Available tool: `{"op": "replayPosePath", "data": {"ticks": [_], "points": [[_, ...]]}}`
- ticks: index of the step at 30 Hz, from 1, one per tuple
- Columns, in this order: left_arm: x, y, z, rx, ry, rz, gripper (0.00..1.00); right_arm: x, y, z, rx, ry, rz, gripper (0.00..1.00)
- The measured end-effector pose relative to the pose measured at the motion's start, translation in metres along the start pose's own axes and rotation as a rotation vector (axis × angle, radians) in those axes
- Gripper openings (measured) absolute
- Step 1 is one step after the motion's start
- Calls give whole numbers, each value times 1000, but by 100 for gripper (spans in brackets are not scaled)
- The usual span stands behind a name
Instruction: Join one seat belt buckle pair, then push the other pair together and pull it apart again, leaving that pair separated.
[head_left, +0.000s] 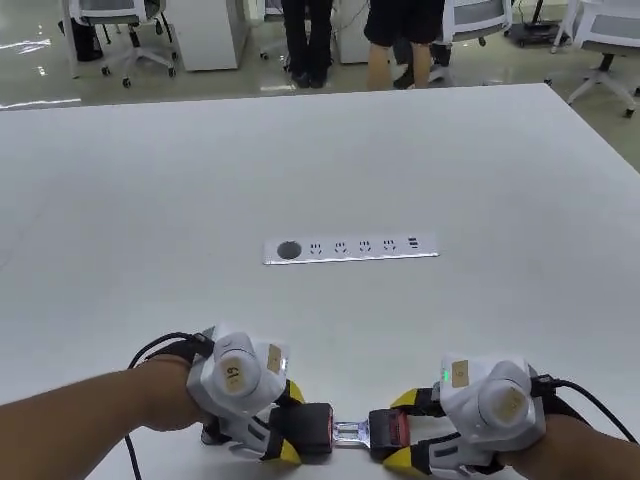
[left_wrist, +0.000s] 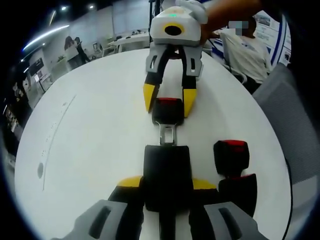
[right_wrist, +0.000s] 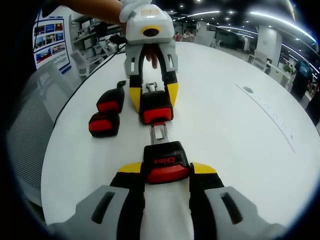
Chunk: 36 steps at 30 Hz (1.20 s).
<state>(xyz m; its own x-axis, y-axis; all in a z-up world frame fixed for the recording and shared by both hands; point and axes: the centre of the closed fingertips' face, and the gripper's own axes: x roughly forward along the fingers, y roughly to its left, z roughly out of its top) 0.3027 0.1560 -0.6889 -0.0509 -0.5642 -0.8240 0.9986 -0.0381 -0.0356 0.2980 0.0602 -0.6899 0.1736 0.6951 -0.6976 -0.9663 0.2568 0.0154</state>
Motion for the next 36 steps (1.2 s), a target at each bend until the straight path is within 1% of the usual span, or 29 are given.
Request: {"op": "replayPosePath", "data": {"ticks": [4, 10, 13, 19, 28, 29, 32, 36], "points": [[0, 0, 1, -1, 1, 0, 35, -6, -6, -9, 7, 9, -7, 33], [0, 0, 2, -2, 4, 0, 35, -17, -7, -21, 21, 16, -18, 33], [0, 0, 2, -3, 3, -1, 35, -25, -4, -25, 22, 17, -19, 33], [-1, -2, 5, -3, 0, -3, 35, -34, -6, -35, 29, 27, -25, 33], [1, -1, 1, -1, 1, -8, 35, -50, -8, -50, 46, 31, -42, 33], [1, 0, 1, -1, 1, -9, 35, -51, -13, -54, 48, 33, -43, 33], [1, -1, 1, 1, 3, -11, 35, -54, -15, -58, 49, 37, -43, 33], [1, 0, 0, 0, 5, -12, 35, -58, -12, -62, 54, 44, -45, 33]]}}
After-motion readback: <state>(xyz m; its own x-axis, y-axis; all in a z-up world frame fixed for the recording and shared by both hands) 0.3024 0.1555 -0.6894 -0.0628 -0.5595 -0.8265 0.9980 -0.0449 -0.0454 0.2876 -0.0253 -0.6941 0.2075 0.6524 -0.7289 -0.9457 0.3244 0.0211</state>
